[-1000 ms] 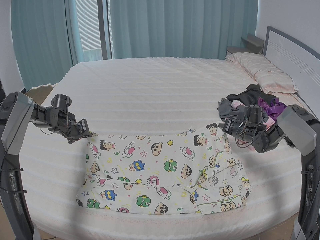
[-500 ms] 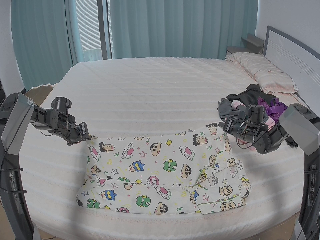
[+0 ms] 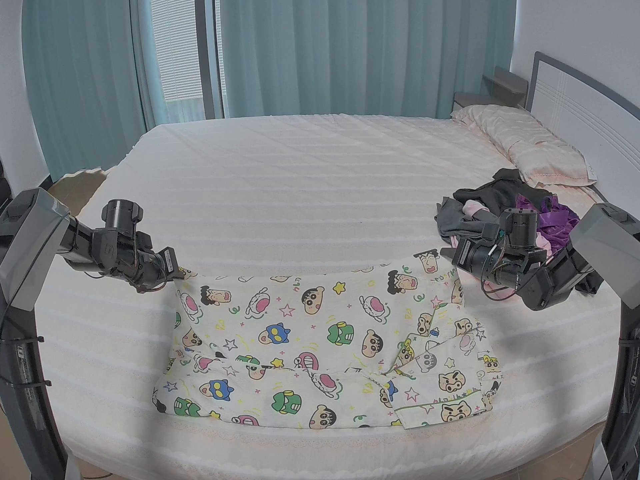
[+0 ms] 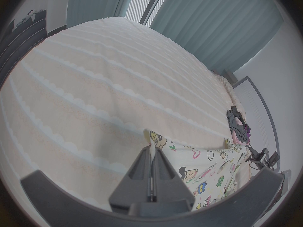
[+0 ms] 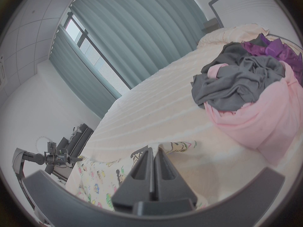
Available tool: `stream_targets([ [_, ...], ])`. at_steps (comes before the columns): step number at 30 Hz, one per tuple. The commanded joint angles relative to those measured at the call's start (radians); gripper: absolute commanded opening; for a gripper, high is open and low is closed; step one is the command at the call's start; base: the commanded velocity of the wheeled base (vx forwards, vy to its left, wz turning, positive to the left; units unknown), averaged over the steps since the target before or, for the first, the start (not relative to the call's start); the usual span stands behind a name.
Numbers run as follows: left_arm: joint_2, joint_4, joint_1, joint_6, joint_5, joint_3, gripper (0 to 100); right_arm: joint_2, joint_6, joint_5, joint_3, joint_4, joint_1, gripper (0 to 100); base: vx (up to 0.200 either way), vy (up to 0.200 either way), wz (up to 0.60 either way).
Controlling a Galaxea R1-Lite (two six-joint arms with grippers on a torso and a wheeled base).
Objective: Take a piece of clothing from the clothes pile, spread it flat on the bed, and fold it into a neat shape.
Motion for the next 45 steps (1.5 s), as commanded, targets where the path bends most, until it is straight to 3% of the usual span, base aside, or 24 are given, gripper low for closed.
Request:
stream_targets([
  [1, -0.049, -0.008, 0.005, 0.002, -0.003, 0.05, 0, -0.072, -0.003, 0.029, 0.078, -0.003, 0.001, 0, 0.0, 0.0, 0.0],
  [6, -0.095, -0.013, 0.003, 0.008, -0.006, 0.109, 0, -0.127, -0.011, 0.06, 0.159, -0.007, -0.002, 0, 0.0, 0.0, 0.0],
  [14, -0.136, -0.015, 0.025, 0.135, -0.012, 0.221, 0, -0.227, -0.061, 0.108, 0.366, -0.046, -0.004, 0, 0.0, 0.0, 0.0],
  [27, -0.176, -0.015, 0.02, 0.14, -0.015, 0.379, 0, -0.254, -0.098, 0.115, 0.61, -0.098, 0.007, 0, 0.0, 0.0, 0.0],
  [35, -0.184, -0.015, 0.02, 0.14, -0.084, 0.44, 0, -0.216, -0.103, 0.112, 0.668, -0.099, 0.01, 0, 0.0, 0.0, 0.0],
  [43, -0.194, -0.021, 0.023, 0.14, -0.089, 0.501, 0, -0.156, -0.101, 0.105, 0.684, -0.099, 0.027, 0, 0.0, 0.0, 0.0],
  [44, -0.194, -0.03, 0.023, 0.14, -0.09, 0.511, 100, -0.15, -0.101, 0.105, 0.687, -0.099, 0.028, 100, 0.0, 0.0, 0.0],
  [45, -0.194, -0.03, 0.023, 0.14, -0.09, 0.511, 100, -0.15, -0.101, 0.105, 0.687, -0.099, 0.028, 100, 0.0, 0.0, 0.0],
])
